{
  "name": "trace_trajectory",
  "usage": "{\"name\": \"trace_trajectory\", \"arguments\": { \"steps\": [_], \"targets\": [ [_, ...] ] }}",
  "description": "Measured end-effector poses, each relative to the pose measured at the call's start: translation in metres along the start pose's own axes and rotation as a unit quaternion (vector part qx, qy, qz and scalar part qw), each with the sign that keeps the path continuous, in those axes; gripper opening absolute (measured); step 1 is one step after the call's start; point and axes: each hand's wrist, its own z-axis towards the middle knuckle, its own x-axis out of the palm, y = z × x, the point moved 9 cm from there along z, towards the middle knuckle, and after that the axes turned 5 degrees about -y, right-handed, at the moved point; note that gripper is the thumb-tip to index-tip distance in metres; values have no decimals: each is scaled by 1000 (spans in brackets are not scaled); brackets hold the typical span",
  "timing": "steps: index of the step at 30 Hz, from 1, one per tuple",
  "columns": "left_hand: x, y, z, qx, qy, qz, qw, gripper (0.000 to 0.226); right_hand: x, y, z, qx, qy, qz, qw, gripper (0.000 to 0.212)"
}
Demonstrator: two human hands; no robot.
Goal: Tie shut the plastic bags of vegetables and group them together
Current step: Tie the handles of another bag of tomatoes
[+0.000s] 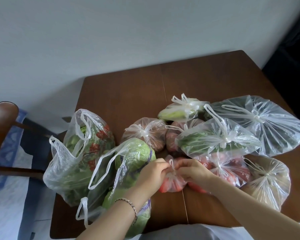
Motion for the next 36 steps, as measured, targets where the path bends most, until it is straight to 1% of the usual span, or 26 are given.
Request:
{"name": "trace_trajectory", "arguments": {
  "steps": [1, 2, 3, 4, 5, 6, 7, 9, 11, 12, 14, 16, 17, 18, 20, 21, 24, 26, 30, 31, 33, 35, 36],
  "targets": [
    [1, 1, 1, -7, 6, -2, 1000, 27, 3, -7, -1, 40, 26, 45, 998, 20],
    [3, 3, 2, -24, 14, -12, 1000, 27, 4, -9, -1, 45, 39, 61, 996, 20],
    [5, 7, 3, -50, 18, -31, 998, 26, 3, -8, 1, 24, 35, 43, 998, 24],
    [7, 11, 4, -79, 21, -54, 995, 25, 0, -4, 2, -18, 13, -17, 1000, 28],
    [10, 16, 5, -112, 25, -75, 991, 24, -5, 3, 2, -72, -32, -96, 992, 29],
    [12, 19, 5, -141, 31, -93, 985, 24, -10, 11, -1, -119, -81, -166, 976, 27],
    [14, 22, 5, -168, 41, -107, 979, 24, -11, 18, -4, -158, -111, -213, 958, 22],
    [19, 26, 2, -214, 59, -140, 965, 24, -5, 35, -12, -265, -129, -286, 912, 14],
    [20, 26, -1, -233, 62, -159, 957, 24, 4, 43, -22, -365, -142, -364, 845, 11],
    [19, 25, 0, -222, 58, -140, 963, 23, 6, 41, -24, -393, -157, -398, 814, 13],
    [15, 18, 2, -171, 49, -53, 983, 24, 10, 38, -28, -408, -181, -469, 762, 26],
    [13, 11, 3, -131, 49, 32, 990, 24, 14, 34, -29, -404, -198, -536, 714, 30],
    [13, 7, 4, -112, 50, 70, 990, 23, 15, 34, -29, -398, -203, -559, 699, 30],
    [14, 4, 3, -95, 51, 102, 989, 23, 16, 35, -29, -396, -204, -569, 692, 29],
    [16, -3, 4, -74, 50, 144, 986, 22, 15, 36, -30, -398, -199, -564, 696, 26],
    [17, -4, 5, -71, 47, 154, 984, 21, 14, 35, -30, -397, -189, -555, 706, 24],
    [16, -2, 7, -80, 46, 173, 981, 21, 7, 26, -28, -380, -148, -515, 754, 23],
    [13, 4, 8, -91, 45, 193, 976, 21, 1, 19, -28, -364, -136, -499, 775, 26],
    [17, 13, 6, -120, 73, 244, 960, 24, -6, 4, -28, -342, -128, -516, 775, 33],
    [19, 12, 6, -120, 80, 256, 956, 24, -6, 3, -26, -324, -123, -519, 781, 37],
    [20, 5, 11, -102, 95, 288, 947, 24, -8, -1, -15, -244, -93, -535, 803, 43],
    [17, -8, 17, -59, 118, 335, 933, 24, -15, -6, -4, -128, -46, -530, 837, 30],
    [11, -15, 17, -41, 122, 349, 928, 23, -15, -3, -2, -89, -27, -517, 851, 23]
  ]
}}
